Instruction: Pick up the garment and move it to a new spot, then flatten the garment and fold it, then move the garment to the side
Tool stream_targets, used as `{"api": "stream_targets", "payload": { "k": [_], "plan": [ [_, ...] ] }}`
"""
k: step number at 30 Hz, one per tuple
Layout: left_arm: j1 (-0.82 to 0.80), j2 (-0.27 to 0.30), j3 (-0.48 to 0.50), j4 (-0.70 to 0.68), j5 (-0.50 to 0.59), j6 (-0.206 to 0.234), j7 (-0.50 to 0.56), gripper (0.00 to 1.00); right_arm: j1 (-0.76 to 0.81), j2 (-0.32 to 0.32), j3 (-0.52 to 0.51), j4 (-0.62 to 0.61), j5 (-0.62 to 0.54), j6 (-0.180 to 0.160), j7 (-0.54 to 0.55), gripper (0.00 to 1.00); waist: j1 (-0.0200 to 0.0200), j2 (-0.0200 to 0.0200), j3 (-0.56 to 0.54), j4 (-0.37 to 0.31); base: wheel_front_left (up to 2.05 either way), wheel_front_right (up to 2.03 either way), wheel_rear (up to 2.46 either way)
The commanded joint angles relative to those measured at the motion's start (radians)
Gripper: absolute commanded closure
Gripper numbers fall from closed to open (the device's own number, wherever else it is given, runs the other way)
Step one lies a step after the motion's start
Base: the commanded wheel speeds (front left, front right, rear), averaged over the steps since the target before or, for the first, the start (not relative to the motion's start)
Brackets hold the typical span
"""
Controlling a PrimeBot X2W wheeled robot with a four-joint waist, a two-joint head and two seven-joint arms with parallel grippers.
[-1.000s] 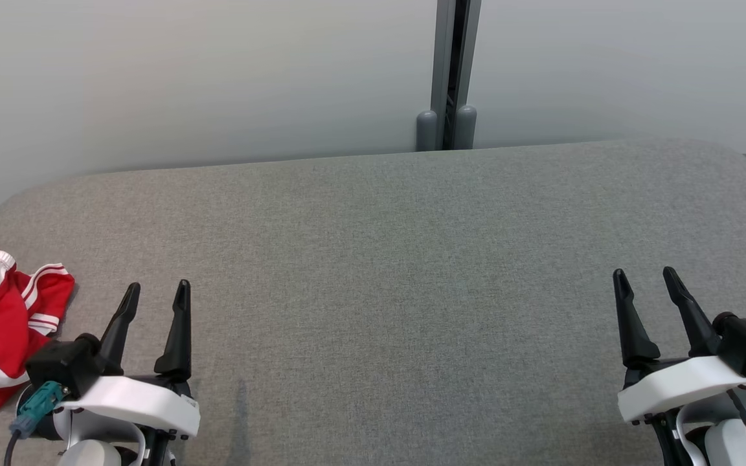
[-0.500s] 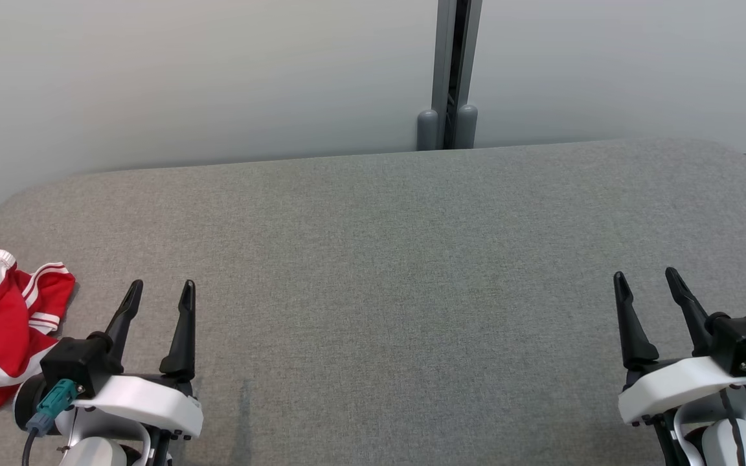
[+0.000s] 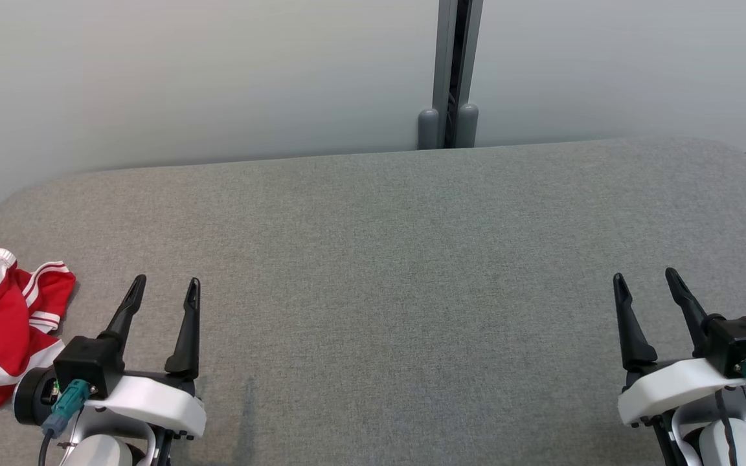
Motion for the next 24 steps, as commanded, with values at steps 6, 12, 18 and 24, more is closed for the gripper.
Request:
{"api": "stream_targets", "payload": {
  "k": [6,12,18,24],
  "plan": [
    [-0.02,0.009,-0.01,0.005,0.042,0.013,-0.018,0.0,-0.014,0.0,-0.004,0.017,-0.041,0.0,-0.018,0.0,0.0,-0.0001,-0.002,0.002,0.0,0.0,0.0],
    [-0.017,0.009,-0.012,0.006,0.03,0.016,-0.017,0.0,-0.015,0.001,-0.002,0.029,-0.024,0.0,-0.025,0.0,0.0,-0.0001,-0.002,0.002,0.0,0.0,0.0],
    [-0.018,0.005,-0.015,0.01,0.018,0.021,-0.013,0.0,-0.018,0.002,-0.003,0.034,-0.015,0.0,-0.025,0.0,0.0,-0.0001,-0.001,0.007,0.0,0.0,0.0],
    [-0.019,0.005,-0.014,0.015,0.008,0.026,-0.009,0.0,-0.018,0.002,-0.008,0.033,-0.013,0.0,-0.024,0.0,0.0,-0.0001,-0.002,0.022,0.0,0.0,0.0]
  ]
}}
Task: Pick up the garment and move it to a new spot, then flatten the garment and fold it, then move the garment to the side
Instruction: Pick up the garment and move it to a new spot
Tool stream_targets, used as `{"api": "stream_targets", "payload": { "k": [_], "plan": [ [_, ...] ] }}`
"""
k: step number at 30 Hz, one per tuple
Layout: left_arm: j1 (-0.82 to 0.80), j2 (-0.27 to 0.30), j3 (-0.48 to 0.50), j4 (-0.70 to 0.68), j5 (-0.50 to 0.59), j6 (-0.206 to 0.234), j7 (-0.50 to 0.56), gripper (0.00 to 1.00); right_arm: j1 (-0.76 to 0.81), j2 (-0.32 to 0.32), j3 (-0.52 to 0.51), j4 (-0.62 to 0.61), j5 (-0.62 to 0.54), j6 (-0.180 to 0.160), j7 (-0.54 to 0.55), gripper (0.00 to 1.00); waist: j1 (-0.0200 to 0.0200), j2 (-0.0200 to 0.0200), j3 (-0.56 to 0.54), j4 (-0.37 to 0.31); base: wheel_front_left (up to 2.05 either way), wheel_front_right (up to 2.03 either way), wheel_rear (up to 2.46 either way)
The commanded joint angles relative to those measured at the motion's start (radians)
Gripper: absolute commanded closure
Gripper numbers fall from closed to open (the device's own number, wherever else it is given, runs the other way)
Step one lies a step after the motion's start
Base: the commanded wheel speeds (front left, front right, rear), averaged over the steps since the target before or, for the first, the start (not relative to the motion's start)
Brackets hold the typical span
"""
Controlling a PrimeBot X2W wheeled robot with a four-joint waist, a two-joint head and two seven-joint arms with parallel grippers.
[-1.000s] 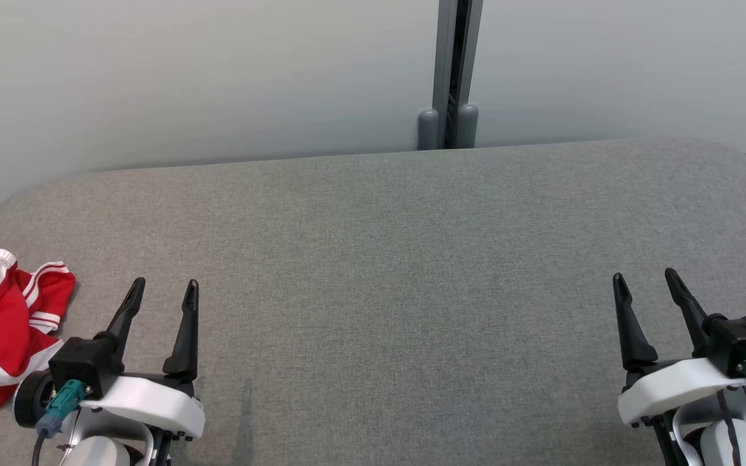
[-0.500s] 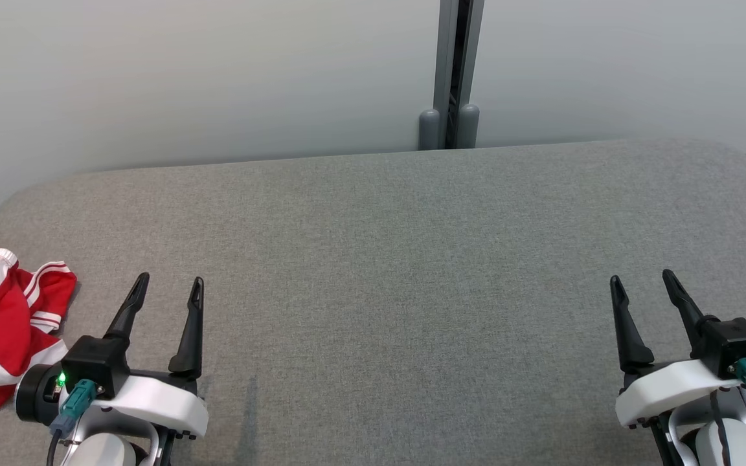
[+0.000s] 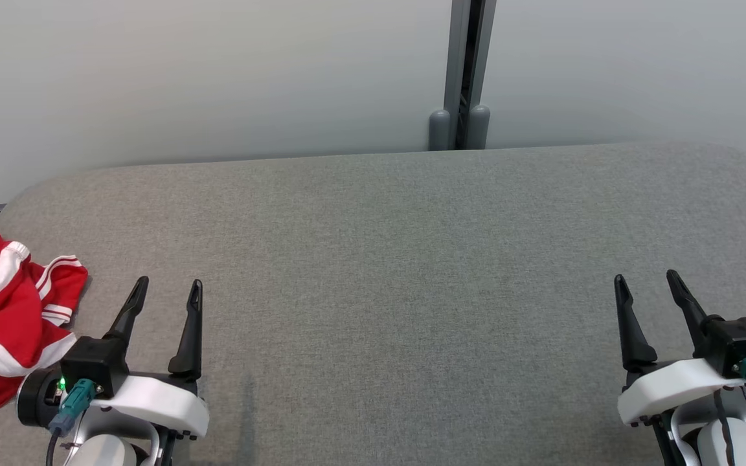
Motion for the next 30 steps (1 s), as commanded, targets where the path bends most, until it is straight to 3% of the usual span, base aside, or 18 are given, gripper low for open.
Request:
{"api": "stream_targets", "payload": {
  "k": [1,30],
  "plan": [
    [-0.014,0.005,0.002,0.002,-0.006,0.007,0.002,0.0,-0.008,-0.003,-0.001,-0.004,0.007,0.0,-0.006,0.0,0.0,0.0,0.0,0.006,0.0,0.0,0.0],
    [0.005,0.023,0.048,-0.004,-0.069,0.05,0.013,0.0,0.011,-0.003,0.084,-0.128,0.069,0.0,0.037,0.0,0.0,0.0,0.014,0.367,0.0,0.0,0.0]
  ]
}}
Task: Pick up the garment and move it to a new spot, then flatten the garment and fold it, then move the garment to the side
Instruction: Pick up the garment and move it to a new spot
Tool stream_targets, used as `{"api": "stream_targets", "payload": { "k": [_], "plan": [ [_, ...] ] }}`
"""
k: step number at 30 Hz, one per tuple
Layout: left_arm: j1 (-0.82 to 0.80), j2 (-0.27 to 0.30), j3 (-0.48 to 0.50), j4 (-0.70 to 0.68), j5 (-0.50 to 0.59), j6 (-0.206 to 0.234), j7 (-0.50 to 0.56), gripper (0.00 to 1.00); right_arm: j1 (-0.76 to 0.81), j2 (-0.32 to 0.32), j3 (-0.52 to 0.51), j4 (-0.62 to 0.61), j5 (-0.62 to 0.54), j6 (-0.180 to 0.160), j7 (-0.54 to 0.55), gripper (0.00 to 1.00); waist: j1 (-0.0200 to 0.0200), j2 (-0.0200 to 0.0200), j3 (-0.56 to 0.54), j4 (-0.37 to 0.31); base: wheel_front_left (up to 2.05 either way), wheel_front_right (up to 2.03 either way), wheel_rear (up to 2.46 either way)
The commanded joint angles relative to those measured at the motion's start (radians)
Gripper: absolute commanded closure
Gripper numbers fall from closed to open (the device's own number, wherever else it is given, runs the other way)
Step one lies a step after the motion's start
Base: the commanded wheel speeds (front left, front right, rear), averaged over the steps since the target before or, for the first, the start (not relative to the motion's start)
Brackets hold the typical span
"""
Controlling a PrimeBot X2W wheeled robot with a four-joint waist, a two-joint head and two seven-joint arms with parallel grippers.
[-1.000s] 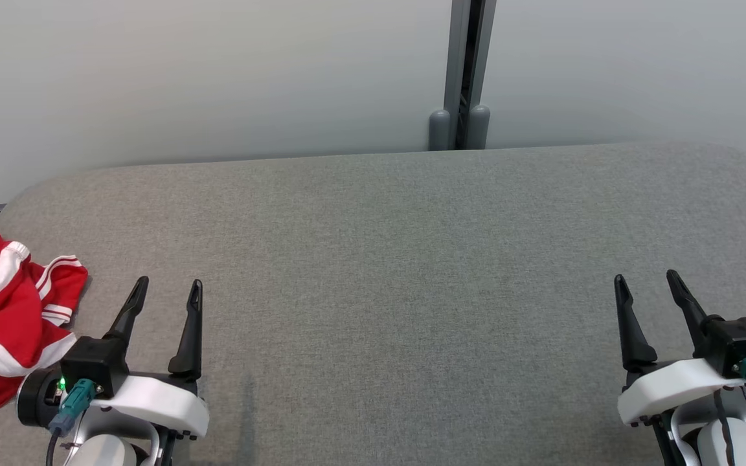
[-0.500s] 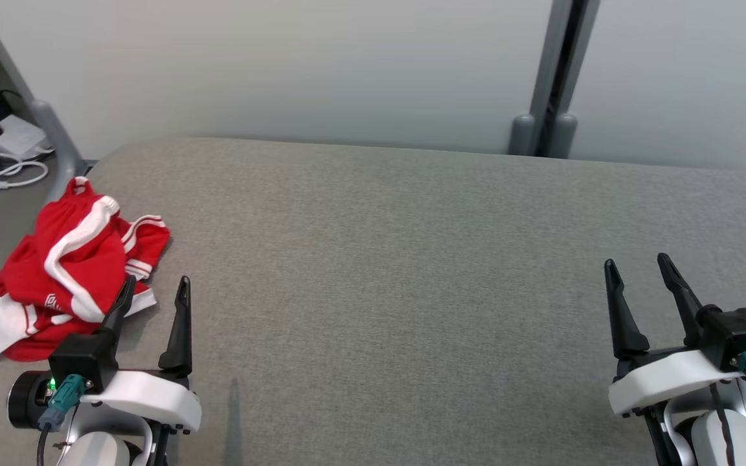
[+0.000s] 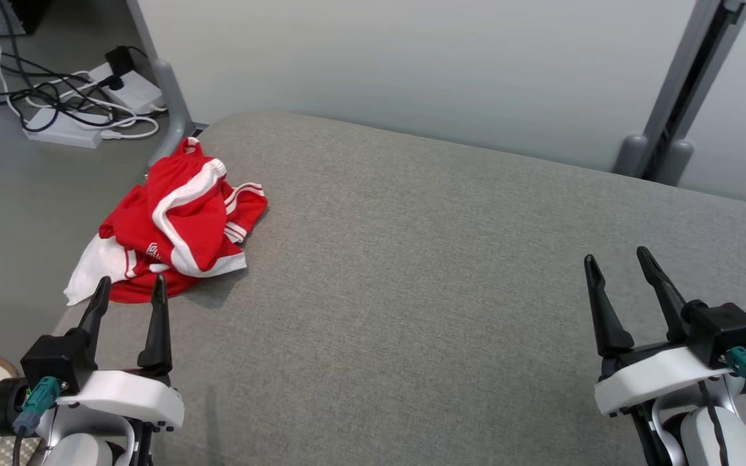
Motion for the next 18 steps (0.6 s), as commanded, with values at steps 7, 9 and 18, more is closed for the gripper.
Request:
{"api": "stream_targets", "payload": {
  "k": [7,9,18],
  "plan": [
    [0.011,0.006,0.0,-0.007,-0.009,0.009,0.001,0.0,0.0,-0.005,0.008,0.006,0.012,0.0,0.003,0.0,0.0,0.0,0.006,0.045,0.0,0.0,0.0],
    [0.006,0.006,-0.002,-0.005,-0.012,0.008,-0.001,0.0,-0.001,-0.005,0.007,0.008,0.011,0.0,0.001,0.0,0.0,0.0,0.007,0.049,0.0,0.0,0.0],
    [-0.008,0.007,-0.008,0.002,-0.018,0.013,-0.006,0.0,-0.004,-0.005,0.007,0.014,0.013,0.0,-0.001,0.0,0.0,0.0,0.011,0.057,0.0,0.0,0.0]
  ]
}}
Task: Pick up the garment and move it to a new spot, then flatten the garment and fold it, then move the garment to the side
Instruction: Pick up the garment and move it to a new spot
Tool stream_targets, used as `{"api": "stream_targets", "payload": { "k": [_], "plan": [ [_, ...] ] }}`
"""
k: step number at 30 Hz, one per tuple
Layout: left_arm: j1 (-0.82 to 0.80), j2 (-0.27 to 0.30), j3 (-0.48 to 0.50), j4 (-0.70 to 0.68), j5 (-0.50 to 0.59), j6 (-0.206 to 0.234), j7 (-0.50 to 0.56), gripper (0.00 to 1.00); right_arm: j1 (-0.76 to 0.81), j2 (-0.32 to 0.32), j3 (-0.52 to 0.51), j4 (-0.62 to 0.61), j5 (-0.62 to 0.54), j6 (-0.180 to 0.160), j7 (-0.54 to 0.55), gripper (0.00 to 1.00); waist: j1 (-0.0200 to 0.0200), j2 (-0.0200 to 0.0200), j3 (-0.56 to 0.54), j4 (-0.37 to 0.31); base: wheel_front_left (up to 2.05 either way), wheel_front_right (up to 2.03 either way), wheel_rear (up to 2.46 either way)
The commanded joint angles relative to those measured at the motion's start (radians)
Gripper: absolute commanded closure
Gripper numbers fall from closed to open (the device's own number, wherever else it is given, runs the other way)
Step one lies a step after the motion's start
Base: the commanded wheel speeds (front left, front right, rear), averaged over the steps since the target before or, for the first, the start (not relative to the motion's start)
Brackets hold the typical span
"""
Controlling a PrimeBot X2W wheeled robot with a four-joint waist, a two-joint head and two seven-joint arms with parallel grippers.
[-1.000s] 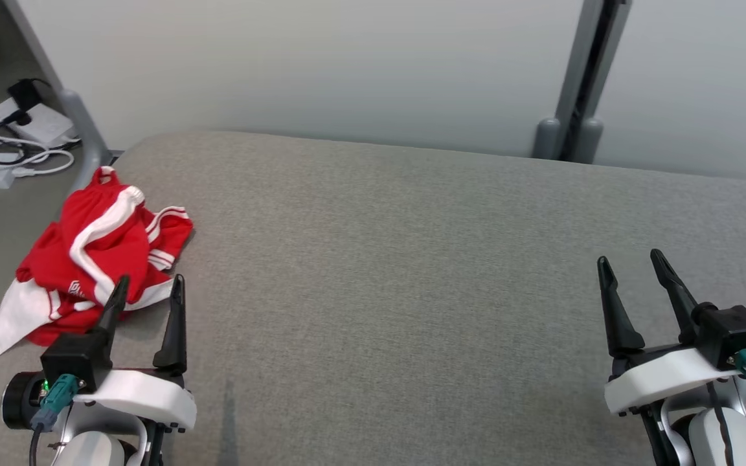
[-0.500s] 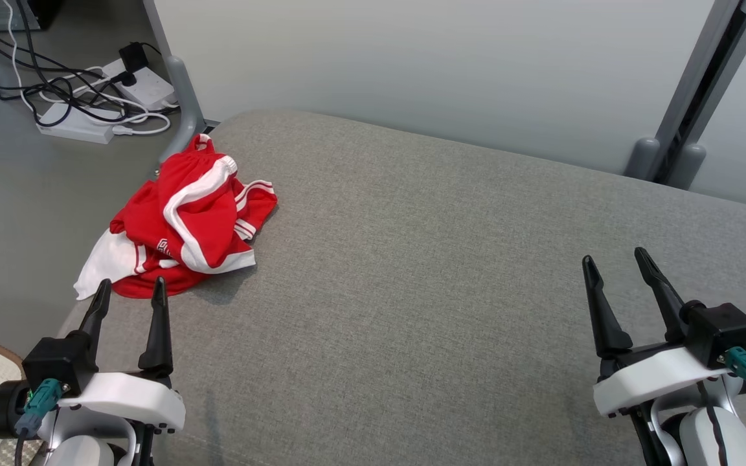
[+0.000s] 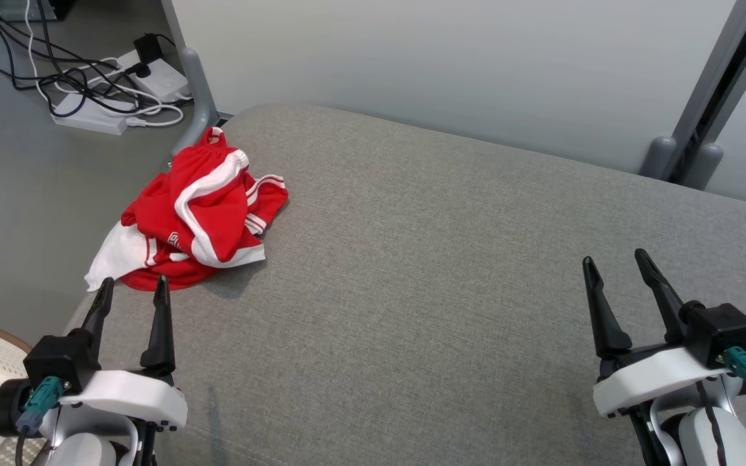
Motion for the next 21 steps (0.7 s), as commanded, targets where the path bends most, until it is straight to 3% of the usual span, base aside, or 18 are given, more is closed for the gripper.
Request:
{"api": "stream_targets", "payload": {
  "k": [1,7,12,21],
  "plan": [
    [-0.014,0.003,0.0,-0.002,-0.004,0.005,-0.004,0.0,-0.004,-0.005,0.001,0.003,0.007,0.0,-0.001,0.0,0.0,0.0,0.002,0.0,0.0,0.0,0.0],
    [-0.058,-0.009,0.011,0.002,-0.04,0.007,0.023,0.0,-0.017,-0.005,-0.001,-0.014,-0.02,0.0,0.014,0.0,0.0,0.0,0.031,-0.005,0.0,0.0,0.0],
    [-0.16,-0.004,0.035,0.062,-0.105,-0.016,0.099,0.0,-0.052,-0.005,0.002,-0.046,-0.054,0.0,0.044,0.0,0.0,0.0,0.114,-0.039,0.0,0.0,0.0],
    [-0.346,0.041,0.084,0.32,-0.191,-0.067,0.164,0.0,-0.111,-0.01,0.01,-0.111,-0.12,0.0,0.105,0.0,0.0,0.0,0.275,-0.113,0.0,0.0,0.0]
  ]
}}
